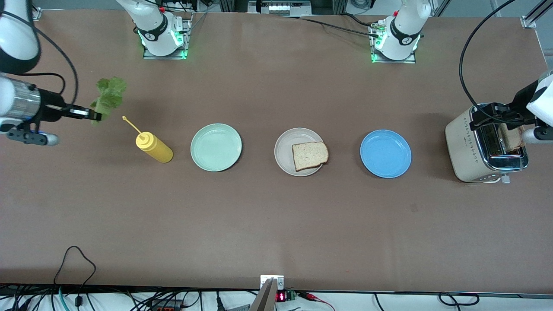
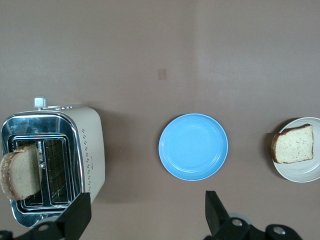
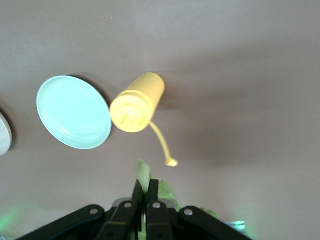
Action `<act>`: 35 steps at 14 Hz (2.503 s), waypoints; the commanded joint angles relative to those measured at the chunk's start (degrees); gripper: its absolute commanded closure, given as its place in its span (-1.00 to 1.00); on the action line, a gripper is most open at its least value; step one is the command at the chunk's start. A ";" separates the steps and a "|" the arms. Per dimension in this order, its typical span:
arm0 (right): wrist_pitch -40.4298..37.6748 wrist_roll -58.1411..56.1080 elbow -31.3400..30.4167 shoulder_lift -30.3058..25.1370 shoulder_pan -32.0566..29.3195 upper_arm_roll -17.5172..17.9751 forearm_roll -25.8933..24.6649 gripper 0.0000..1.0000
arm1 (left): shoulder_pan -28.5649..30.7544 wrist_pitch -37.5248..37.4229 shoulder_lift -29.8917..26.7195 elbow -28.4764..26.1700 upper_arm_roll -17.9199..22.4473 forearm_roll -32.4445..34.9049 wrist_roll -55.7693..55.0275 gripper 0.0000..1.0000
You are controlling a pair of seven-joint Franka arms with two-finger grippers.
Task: Make sandwich in beige plate with both arms
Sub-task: 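Lift the lettuce leaf and carry it toward the beige plate, then lower the lettuce onto the bread and open the right gripper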
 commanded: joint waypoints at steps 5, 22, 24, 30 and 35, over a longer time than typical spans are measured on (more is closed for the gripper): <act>8.52 32.44 5.82 6.10 11.92 0.03 9.36 1.00 | 0.75 0.97 -1.32 -1.86 -0.20 0.71 0.26 -1.00; 49.65 84.94 12.06 26.66 36.54 0.03 16.40 1.00 | 1.28 1.50 -0.79 -1.77 -0.11 0.71 0.35 -1.00; 51.95 88.36 13.38 29.12 38.38 0.03 16.66 1.00 | 1.28 1.49 -0.71 -1.77 -0.11 0.71 0.26 -1.00; 60.39 91.81 17.15 37.03 44.01 0.03 16.58 1.00 | 1.63 1.49 -0.79 -1.77 -0.11 0.71 0.26 -1.00; 66.28 92.69 17.60 42.05 46.39 0.12 16.66 1.00 | 1.63 1.41 -0.71 -1.86 -0.11 0.71 0.26 -1.00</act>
